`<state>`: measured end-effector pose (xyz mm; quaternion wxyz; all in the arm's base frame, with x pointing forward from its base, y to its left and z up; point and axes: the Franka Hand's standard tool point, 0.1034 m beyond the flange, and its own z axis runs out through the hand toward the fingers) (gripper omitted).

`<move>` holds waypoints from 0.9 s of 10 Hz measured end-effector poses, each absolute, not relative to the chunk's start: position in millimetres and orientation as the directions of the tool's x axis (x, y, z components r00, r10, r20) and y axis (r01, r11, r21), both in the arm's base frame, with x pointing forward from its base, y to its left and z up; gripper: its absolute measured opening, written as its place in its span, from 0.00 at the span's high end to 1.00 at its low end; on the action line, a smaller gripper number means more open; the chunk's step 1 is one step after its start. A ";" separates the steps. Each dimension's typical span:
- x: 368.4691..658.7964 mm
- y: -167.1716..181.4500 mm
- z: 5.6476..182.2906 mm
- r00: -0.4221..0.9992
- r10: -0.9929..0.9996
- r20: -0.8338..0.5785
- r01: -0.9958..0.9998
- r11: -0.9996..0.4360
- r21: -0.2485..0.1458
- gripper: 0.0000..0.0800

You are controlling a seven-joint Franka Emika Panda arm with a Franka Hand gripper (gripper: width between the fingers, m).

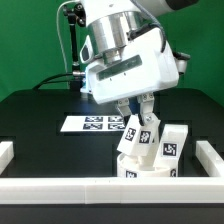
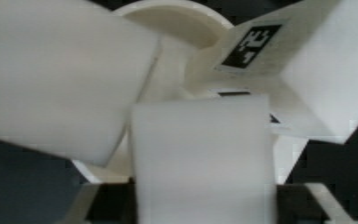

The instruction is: Assemble stool

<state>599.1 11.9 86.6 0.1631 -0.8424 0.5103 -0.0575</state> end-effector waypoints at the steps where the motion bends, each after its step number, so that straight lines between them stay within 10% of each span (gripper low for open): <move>1: 599.3 9.4 86.6 0.475 -0.877 -0.070 -0.838 -0.426 -0.339 0.56; 9: 598.4 -8.4 86.6 0.448 -0.886 -0.118 -0.843 -0.375 -0.386 0.56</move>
Offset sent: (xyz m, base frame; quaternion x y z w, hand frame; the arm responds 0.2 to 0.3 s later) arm -0.0013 0.0054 -0.0100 0.0830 -0.0816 0.0602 0.9914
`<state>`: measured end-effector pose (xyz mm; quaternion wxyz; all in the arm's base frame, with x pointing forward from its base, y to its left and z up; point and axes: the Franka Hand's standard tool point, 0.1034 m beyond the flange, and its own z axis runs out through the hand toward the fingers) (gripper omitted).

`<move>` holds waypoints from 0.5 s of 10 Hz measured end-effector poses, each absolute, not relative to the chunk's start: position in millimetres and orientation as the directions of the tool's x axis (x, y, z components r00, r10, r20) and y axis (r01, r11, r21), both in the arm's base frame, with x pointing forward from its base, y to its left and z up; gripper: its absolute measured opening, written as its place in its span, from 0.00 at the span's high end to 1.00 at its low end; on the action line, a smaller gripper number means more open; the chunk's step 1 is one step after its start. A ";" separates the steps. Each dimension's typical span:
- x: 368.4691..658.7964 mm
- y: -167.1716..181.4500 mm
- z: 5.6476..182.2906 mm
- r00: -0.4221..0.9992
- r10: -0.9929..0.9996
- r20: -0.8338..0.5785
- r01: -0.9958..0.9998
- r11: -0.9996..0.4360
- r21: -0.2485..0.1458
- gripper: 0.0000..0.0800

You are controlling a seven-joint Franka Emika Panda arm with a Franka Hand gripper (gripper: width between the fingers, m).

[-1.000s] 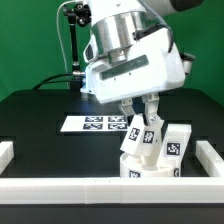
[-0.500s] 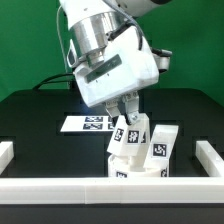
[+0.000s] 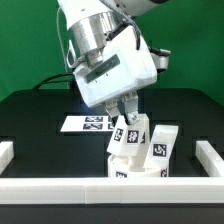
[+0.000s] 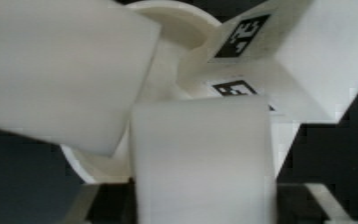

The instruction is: Assemble stool

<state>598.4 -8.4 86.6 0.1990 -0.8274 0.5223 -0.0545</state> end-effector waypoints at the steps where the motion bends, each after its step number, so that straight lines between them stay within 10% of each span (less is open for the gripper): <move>1: 599.8 -12.5 87.2 0.430 -0.889 -0.158 -0.854 -0.345 -0.389 0.56; 5: 601.8 -21.3 88.2 0.154 -0.946 -0.286 -0.928 -0.039 -0.372 0.56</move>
Offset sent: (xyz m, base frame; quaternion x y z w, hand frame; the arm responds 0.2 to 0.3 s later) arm -0.0025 0.0072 -0.0082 0.0547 -0.0664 0.2620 0.9612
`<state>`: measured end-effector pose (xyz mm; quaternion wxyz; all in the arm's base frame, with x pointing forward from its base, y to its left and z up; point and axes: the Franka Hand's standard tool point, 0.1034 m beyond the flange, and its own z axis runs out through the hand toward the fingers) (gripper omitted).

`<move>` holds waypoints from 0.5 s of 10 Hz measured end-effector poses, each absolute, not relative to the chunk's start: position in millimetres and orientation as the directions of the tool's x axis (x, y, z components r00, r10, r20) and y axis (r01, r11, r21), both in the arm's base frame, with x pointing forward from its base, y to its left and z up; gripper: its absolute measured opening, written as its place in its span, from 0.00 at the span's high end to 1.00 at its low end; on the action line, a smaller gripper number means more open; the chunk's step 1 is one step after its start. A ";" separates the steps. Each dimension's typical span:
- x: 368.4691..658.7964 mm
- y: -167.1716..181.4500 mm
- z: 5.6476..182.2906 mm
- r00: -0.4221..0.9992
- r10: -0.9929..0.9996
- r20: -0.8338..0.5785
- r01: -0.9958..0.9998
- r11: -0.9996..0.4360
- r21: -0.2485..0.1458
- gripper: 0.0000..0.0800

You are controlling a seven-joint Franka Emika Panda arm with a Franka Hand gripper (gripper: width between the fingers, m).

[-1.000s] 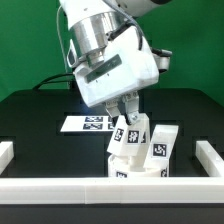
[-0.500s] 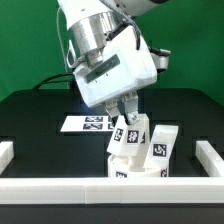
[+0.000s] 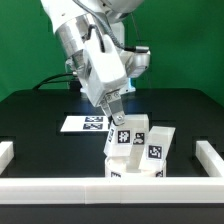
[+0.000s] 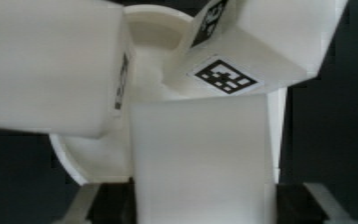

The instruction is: Assemble stool

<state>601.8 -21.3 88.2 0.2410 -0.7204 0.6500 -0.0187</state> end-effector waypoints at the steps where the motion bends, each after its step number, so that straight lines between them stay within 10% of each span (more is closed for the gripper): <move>1: 602.3 -21.2 88.3 0.120 -0.948 -0.296 -0.932 -0.005 -0.363 0.56; 5: 603.9 -18.1 89.1 -0.105 -0.925 -0.364 -0.933 0.218 -0.285 0.56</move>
Offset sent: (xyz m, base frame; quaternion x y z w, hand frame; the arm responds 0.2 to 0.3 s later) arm 0.0001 0.0002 -0.0037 -0.0313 0.0218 0.1202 0.9920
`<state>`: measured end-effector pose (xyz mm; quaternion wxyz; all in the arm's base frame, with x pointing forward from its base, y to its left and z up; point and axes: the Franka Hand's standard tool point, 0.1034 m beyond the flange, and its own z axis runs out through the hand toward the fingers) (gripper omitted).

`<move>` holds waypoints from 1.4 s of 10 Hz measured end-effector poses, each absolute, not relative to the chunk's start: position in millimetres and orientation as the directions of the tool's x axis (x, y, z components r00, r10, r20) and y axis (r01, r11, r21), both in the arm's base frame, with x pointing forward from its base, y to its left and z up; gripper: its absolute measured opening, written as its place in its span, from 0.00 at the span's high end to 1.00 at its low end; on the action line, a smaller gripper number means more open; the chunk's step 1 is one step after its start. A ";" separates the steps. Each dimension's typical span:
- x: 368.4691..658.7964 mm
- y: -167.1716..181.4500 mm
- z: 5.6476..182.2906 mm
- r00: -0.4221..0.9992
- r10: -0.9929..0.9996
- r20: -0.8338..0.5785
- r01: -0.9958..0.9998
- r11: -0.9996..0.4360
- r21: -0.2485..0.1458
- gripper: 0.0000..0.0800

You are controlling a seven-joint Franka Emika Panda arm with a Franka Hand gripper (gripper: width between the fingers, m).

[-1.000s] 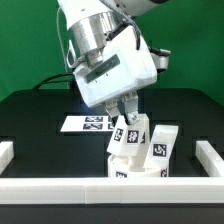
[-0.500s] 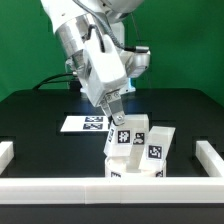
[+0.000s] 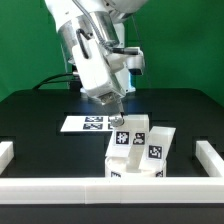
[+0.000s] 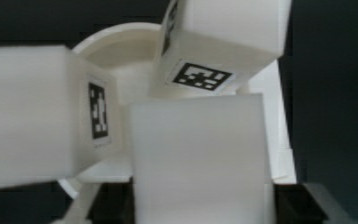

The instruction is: Assemble stool

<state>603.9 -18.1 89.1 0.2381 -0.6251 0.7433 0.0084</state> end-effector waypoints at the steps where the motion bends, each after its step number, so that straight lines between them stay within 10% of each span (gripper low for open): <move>1: 603.8 -18.1 89.1 -0.103 -0.926 -0.364 -0.934 0.217 -0.286 0.56; 5: 605.0 -15.9 90.8 -0.080 -0.934 -0.349 -0.939 0.188 -0.288 0.21; 11: 607.5 -8.2 102.6 -0.016 -0.941 -0.338 -0.948 0.122 -0.294 0.19; 14: 614.8 3.2 108.0 0.366 -0.920 -0.137 -0.884 -0.297 -0.362 0.19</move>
Offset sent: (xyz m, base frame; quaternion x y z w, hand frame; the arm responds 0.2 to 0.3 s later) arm 0.0046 -0.0020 0.0074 -0.0057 0.0186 -0.0347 0.9992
